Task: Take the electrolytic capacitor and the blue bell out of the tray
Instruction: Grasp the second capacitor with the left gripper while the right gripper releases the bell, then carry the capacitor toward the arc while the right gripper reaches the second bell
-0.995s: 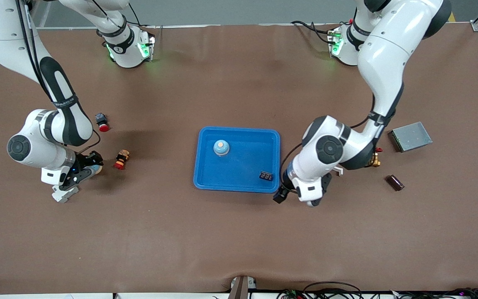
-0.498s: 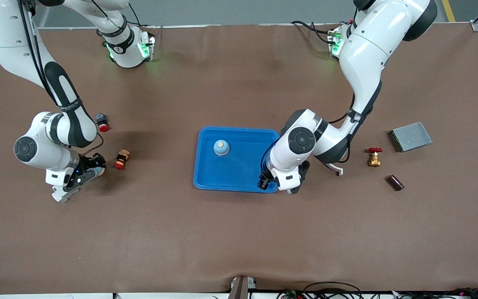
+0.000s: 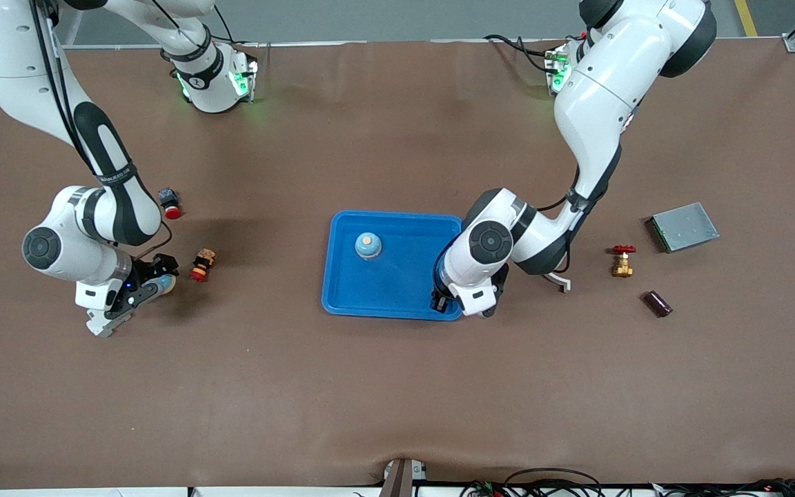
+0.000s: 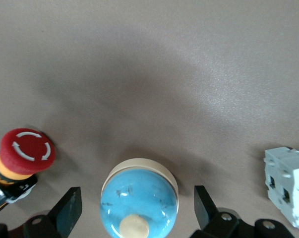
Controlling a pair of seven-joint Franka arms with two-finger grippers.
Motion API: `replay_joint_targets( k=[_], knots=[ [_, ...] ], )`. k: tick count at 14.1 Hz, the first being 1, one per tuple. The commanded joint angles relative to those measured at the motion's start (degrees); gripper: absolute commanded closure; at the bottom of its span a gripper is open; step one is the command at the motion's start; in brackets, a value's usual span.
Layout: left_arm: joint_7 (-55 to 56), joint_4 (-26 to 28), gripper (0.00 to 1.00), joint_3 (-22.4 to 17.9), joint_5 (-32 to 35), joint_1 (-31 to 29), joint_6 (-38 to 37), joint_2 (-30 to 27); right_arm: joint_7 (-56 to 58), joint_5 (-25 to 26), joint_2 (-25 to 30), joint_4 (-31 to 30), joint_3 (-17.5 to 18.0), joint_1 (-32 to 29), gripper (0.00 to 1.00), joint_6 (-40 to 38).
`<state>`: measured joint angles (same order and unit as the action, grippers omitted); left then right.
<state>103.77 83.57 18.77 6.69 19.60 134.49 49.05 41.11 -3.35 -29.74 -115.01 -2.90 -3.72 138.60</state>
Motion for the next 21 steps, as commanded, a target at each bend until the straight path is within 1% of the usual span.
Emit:
replay_joint_targets(
  k=[1, 3, 4, 5, 6, 8, 11, 13, 14, 17, 19, 20, 21],
  knots=[
    [1.43, -0.25, 0.45, -1.19, 0.34, 1.40, -0.63, 0.35, -2.94, -0.16, 4.68, 1.62, 0.00, 0.30, 0.00, -7.52],
    [1.34, -0.25, 0.58, -1.28, 0.34, 1.40, -0.63, 0.79, -10.13, -0.17, 6.71, 4.69, 0.35, 0.65, 0.00, -15.52],
    [1.34, -0.34, 0.70, -1.28, 0.34, 1.32, -0.63, 0.96, -13.30, -0.17, 7.76, 5.75, 0.35, 1.87, 0.00, -18.17],
    [1.17, -0.34, 0.88, -1.37, 0.34, 1.32, -0.63, 0.88, -16.99, -0.17, 9.51, 5.85, 0.35, 3.01, 0.00, -19.93],
    [0.99, -0.34, 1.00, -1.37, 0.51, 1.32, -0.63, 0.62, -20.85, -0.17, 11.18, 5.85, 0.35, 4.15, 0.00, -21.08],
    [0.99, -0.86, 1.00, -1.37, 0.78, 1.23, -1.41, -0.78, -29.46, -0.17, 13.56, 5.85, 0.35, 7.75, 0.00, -23.63],
    [0.29, -1.48, 1.00, -1.37, 0.95, 0.26, -7.56, -4.91, -42.56, -0.25, 15.50, 5.67, 0.44, 13.55, 0.00, -25.22],
    [-2.42, -1.39, 1.00, -1.37, 0.95, -1.31, -11.07, -8.42, -50.12, -0.43, 15.94, 5.76, 0.44, 17.59, 0.00, -24.79],
    [-5.31, -1.04, 1.00, -1.37, 0.86, -2.10, -13.52, -10.44, -54.60, -0.60, 16.03, 5.85, 0.44, 19.96, 0.00, -24.35],
    [-13.40, 0.18, 1.00, -0.84, 0.78, -6.41, -24.33, -15.98, -66.56, -0.52, 15.68, 5.85, 0.35, 27.26, 0.00, -21.29],
    [-16.75, 4.12, 1.00, -0.67, -0.10, -10.44, -26.64, -20.02, -70.53, -0.60, 15.25, 6.02, 0.35, 30.17, 0.00, -18.47],
    [-17.37, 7.28, 1.00, -0.41, -0.10, -12.81, -26.91, -21.87, -72.03, -0.61, 14.81, 6.02, 0.35, 31.57, 0.00, -16.72],
    [-19.29, 12.88, 1.00, 0.21, -0.10, -16.32, -26.21, -24.58, -75.79, -1.13, 13.76, 6.11, 0.35, 34.20, 0.00, -14.18]
  ],
)
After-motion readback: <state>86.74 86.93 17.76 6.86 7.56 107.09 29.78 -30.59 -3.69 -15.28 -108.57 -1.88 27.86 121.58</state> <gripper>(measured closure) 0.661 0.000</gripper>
